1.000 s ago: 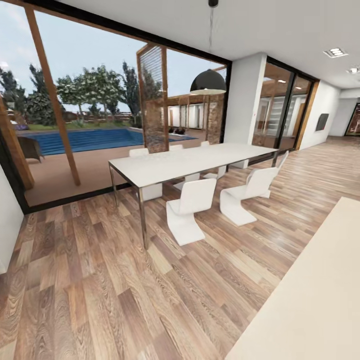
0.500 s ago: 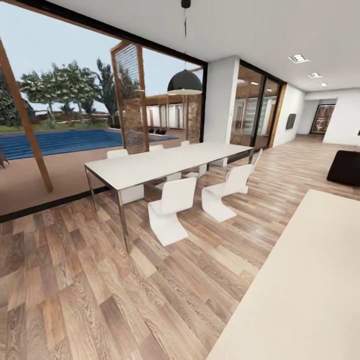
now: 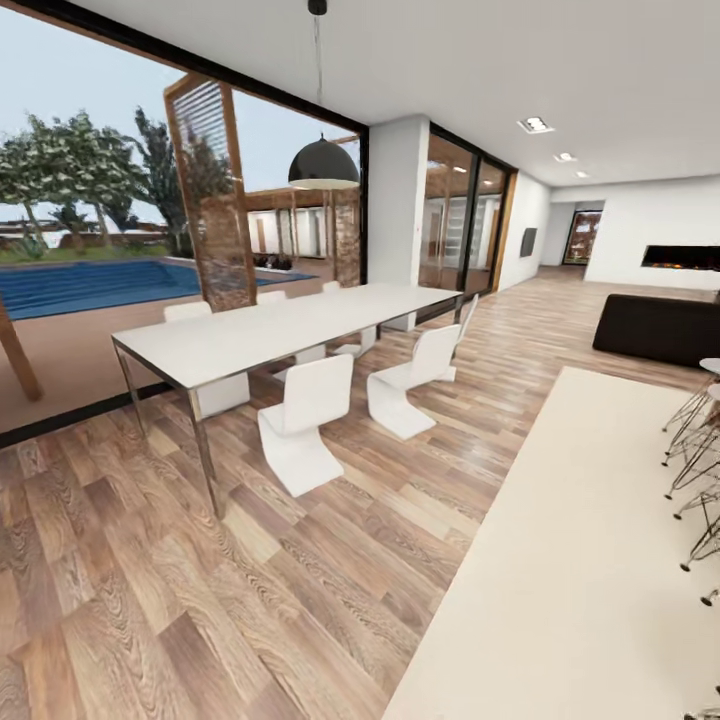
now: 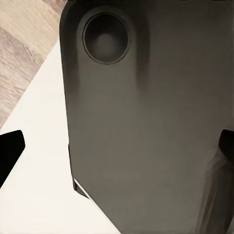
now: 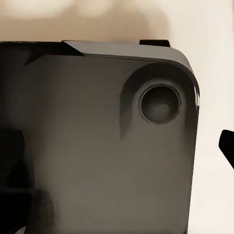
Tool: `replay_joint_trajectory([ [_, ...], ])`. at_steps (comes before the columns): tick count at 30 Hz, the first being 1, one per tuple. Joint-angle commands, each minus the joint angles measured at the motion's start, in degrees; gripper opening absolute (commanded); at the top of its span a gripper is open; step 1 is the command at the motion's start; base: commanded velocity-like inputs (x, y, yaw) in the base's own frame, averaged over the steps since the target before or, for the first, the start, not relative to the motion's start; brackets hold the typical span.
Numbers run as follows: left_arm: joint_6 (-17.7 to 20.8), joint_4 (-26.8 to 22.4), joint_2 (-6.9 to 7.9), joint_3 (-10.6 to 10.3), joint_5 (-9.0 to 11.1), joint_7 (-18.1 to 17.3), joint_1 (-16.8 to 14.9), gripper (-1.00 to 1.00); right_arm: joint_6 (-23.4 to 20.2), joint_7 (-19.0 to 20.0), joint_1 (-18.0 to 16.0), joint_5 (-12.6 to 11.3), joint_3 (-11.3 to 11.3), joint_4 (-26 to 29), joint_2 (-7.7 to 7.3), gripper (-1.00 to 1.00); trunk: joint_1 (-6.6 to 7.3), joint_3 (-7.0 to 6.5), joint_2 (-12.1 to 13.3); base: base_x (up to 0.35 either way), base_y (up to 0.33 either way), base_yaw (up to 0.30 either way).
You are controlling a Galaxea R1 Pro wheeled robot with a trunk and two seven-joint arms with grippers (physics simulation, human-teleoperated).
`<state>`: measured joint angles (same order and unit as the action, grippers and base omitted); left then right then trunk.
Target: Set up a coffee station on the kitchen countertop: keep the coffee maker on the countertop, move the bottle of coffee from the kitchen shelf to the counter next to the coffee maker, place a paper coffee filter on top of the coffee maker, put the saucer next to the coffee maker with the coffee cup on the saucer, and place the electric kettle next to the coffee maker.
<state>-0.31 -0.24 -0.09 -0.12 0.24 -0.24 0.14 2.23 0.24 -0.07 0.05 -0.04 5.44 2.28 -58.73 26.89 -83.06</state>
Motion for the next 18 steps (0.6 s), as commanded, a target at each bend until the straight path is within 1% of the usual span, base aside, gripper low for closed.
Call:
replay_joint_trajectory([
  [1, 0.0, 0.0, 0.05, 0.0, 0.0, 0.0, 0.0, 1.00, 0.1, 0.0, 0.0, 0.0, 0.0, 0.0, 0.00, 1.00, 0.00, 0.04, 0.0, 0.000, 0.000, -0.265],
  [7, 0.0, -0.1, 0.29, -0.1, -0.1, 0.0, 0.0, 1.00, 0.1, 0.0, 0.0, 0.0, -0.1, 0.1, -0.07, 1.00, 0.00, 0.04, 0.0, 0.000, 0.000, -0.265],
  [12, -4.1, 0.0, 0.35, -0.1, -0.3, 0.3, 0.0, 1.00, 0.1, 0.0, 0.0, -0.1, -0.1, 0.1, -0.08, 1.00, 0.00, 0.04, 0.0, 0.000, 0.000, -0.265],
  [18, -5.1, 0.0, 0.28, -0.1, -0.3, 0.7, 0.0, 1.00, 0.1, 0.0, 0.0, -0.1, -0.1, 0.1, -0.08, 1.00, 0.00, 0.04, 0.0, 0.000, 0.000, -0.265],
])
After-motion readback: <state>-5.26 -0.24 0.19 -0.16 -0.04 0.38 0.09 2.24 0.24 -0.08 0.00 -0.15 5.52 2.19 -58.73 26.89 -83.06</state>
